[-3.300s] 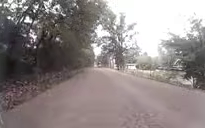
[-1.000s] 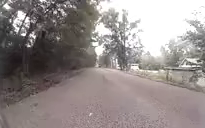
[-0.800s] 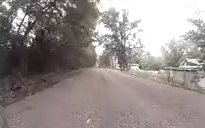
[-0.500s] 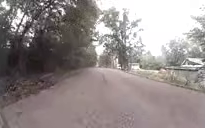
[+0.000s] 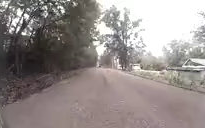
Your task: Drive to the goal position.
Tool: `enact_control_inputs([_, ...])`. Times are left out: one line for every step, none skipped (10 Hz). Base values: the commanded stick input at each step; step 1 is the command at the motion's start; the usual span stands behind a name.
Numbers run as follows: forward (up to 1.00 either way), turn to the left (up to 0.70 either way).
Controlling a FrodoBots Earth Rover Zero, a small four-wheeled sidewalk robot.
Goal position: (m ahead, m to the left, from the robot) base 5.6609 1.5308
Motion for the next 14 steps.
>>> enact_control_inputs([0.70,0.00])
enact_control_inputs([0.70,0.00])
enact_control_inputs([0.70,0.00])
enact_control_inputs([0.70,0.00])
enact_control_inputs([0.70,0.00])
enact_control_inputs([0.70,0.00])
enact_control_inputs([0.70,0.00])
enact_control_inputs([0.70,0.00])
enact_control_inputs([0.70,0.00])
enact_control_inputs([0.70,0.00])
enact_control_inputs([0.70,0.00])
enact_control_inputs([0.70,0.00])
enact_control_inputs([0.70,0.00])
enact_control_inputs([0.70,0.00])
